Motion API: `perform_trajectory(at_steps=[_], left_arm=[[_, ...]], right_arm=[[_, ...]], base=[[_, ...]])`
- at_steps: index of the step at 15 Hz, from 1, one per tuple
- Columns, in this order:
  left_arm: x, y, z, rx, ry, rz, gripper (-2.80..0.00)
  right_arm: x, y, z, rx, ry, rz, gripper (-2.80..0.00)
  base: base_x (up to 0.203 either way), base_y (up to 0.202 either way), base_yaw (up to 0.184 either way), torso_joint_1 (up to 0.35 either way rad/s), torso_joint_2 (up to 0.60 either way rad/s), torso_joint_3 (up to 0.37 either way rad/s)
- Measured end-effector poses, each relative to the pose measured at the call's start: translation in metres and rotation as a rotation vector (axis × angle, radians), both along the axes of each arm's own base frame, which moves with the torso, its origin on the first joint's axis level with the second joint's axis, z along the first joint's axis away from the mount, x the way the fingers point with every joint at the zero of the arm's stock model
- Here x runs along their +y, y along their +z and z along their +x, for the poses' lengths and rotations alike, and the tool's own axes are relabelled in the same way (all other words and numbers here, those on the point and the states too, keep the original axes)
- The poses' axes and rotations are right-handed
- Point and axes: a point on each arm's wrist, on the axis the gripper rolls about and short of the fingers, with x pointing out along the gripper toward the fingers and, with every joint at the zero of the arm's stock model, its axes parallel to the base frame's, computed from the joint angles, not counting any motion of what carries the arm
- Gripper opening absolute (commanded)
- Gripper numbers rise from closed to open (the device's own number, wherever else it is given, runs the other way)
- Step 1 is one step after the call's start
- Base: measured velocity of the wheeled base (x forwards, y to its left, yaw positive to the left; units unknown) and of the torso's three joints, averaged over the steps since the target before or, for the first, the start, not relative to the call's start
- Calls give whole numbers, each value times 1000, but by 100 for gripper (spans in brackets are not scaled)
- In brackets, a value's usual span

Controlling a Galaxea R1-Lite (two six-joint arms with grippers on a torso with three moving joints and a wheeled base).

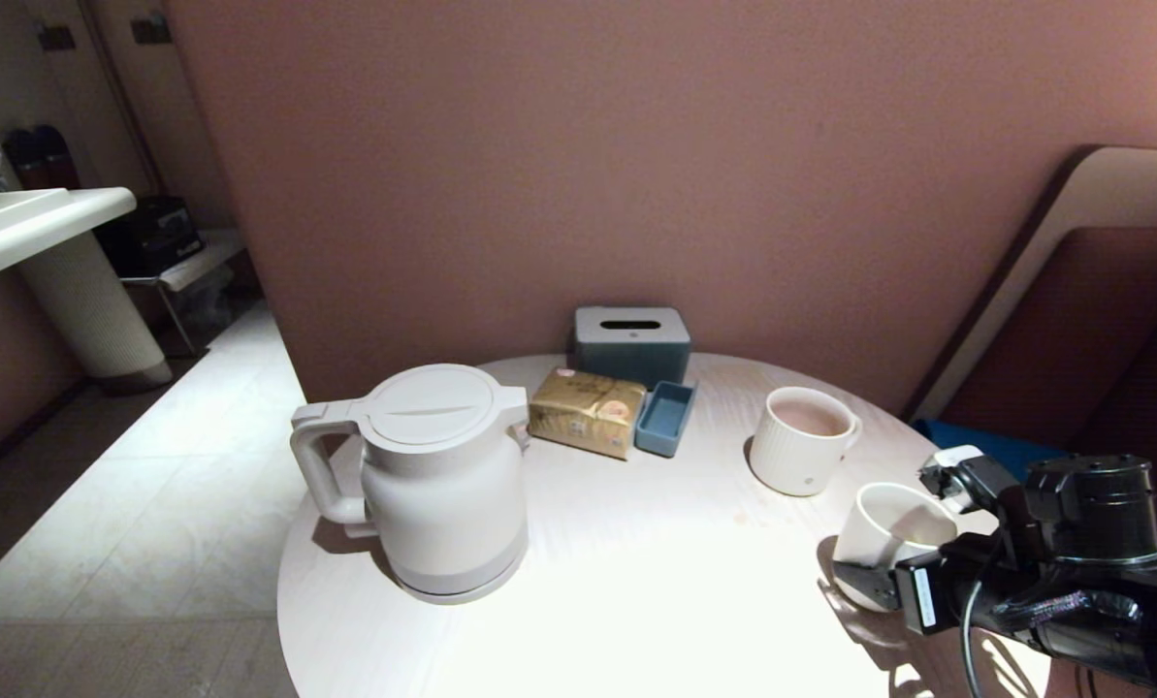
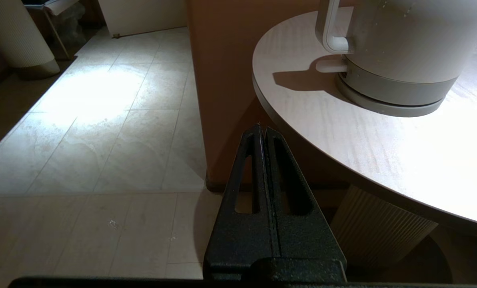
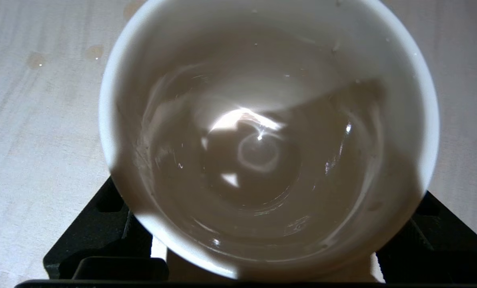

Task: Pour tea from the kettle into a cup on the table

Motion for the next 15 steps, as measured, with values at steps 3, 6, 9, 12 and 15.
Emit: perform_trajectory(at_steps=[3, 6, 9, 12, 15], left_arm=[[0, 0, 0, 0, 0, 0, -280], [0, 0, 0, 0, 0, 0, -280], [0, 0, 0, 0, 0, 0, -280], [0, 0, 0, 0, 0, 0, -280], [0, 0, 0, 0, 0, 0, -280]], right_arm=[[-1, 4, -4, -14, 1, 2, 0], [-5, 16, -22, 5, 10, 3, 0], [-9, 33, -50, 34, 31, 29, 0], [-14, 49, -78, -3, 25, 44, 0], [-22, 64, -118, -77, -3, 40, 0]], base=[[0, 0, 0, 0, 0, 0], [0, 0, 0, 0, 0, 0], [0, 0, 0, 0, 0, 0], [0, 0, 0, 0, 0, 0], [0, 0, 0, 0, 0, 0]])
